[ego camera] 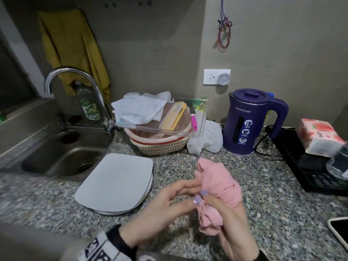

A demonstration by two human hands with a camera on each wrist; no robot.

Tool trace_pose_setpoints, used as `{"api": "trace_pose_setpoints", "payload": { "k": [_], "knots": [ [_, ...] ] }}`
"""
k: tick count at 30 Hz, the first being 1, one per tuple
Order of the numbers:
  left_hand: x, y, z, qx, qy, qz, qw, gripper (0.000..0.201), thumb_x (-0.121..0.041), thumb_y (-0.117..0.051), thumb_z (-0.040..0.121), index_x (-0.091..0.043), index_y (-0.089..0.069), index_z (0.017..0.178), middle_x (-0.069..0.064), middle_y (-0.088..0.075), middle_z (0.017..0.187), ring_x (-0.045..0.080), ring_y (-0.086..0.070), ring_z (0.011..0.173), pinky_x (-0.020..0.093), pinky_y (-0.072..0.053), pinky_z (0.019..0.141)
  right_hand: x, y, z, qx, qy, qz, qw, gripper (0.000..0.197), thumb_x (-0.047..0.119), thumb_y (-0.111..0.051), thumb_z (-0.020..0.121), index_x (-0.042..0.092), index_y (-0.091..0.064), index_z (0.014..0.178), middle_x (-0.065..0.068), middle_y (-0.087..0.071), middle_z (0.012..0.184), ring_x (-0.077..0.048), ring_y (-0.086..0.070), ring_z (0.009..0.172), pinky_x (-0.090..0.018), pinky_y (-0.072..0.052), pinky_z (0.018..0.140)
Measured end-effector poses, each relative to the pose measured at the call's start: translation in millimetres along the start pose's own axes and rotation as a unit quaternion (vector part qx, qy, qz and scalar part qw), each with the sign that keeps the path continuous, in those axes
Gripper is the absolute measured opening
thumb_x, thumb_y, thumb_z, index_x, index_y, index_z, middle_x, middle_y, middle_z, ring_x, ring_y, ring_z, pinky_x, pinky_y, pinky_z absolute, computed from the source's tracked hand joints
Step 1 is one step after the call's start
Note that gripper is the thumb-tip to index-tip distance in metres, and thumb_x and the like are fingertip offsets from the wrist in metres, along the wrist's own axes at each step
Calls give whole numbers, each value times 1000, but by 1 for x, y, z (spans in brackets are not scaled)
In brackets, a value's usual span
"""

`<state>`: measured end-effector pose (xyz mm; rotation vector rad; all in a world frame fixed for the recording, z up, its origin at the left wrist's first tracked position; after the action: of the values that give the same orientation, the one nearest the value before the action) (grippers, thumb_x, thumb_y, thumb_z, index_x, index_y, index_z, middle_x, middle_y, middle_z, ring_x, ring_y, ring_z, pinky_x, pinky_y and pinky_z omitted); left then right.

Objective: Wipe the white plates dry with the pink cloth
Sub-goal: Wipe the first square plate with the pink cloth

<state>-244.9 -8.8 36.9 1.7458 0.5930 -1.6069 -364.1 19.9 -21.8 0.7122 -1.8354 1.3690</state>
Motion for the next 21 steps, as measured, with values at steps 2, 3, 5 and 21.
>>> {"api": "trace_pose_setpoints", "payload": {
  "k": [2, 3, 5, 21],
  "knots": [
    [30, 80, -1, -124, 46, 69, 989, 34, -37, -65, 88, -16, -65, 114, 5, -76, 99, 23, -69, 104, 25, -48, 90, -3, 20, 3, -21, -13, -15, 1000, 56, 10, -77, 55, 1, -68, 110, -22, -72, 94, -29, -66, 65, -33, -55, 51],
    [51, 129, -8, -213, 92, 126, 964, 29, -32, -63, 92, -12, -65, 112, 9, -75, 98, 29, -68, 103, 25, -47, 84, -2, 27, 3, -30, -23, -7, 999, 56, 8, -74, 55, 0, -68, 109, -23, -72, 97, -32, -68, 70, -39, -58, 55],
    [94, 218, -38, -331, 270, 309, 850, 45, -36, -58, 95, -3, -54, 124, 20, -65, 118, 38, -58, 116, 31, -45, 89, 3, 38, 3, -37, -32, 22, 999, 53, 4, -71, 57, -2, -67, 110, -22, -72, 100, -33, -72, 82, -45, -59, 69],
    [186, 312, -100, -413, 398, 288, 767, 45, -32, -83, 74, 5, -62, 60, 18, -63, 67, 33, -57, 69, 39, -41, 65, 8, 47, 5, -16, -38, 78, 996, 38, -1, -67, 76, -5, -65, 114, -37, -61, 112, -29, -64, 65, -30, -56, 52]
  ]
}}
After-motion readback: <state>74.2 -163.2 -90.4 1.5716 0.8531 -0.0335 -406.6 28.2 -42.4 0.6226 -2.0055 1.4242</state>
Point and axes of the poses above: each hand's wrist, its own z-axis towards the middle knuckle, its own y-axis out of the back of the hand, x = y × z, the point moved 9 cm from there along z, towards the middle knuckle
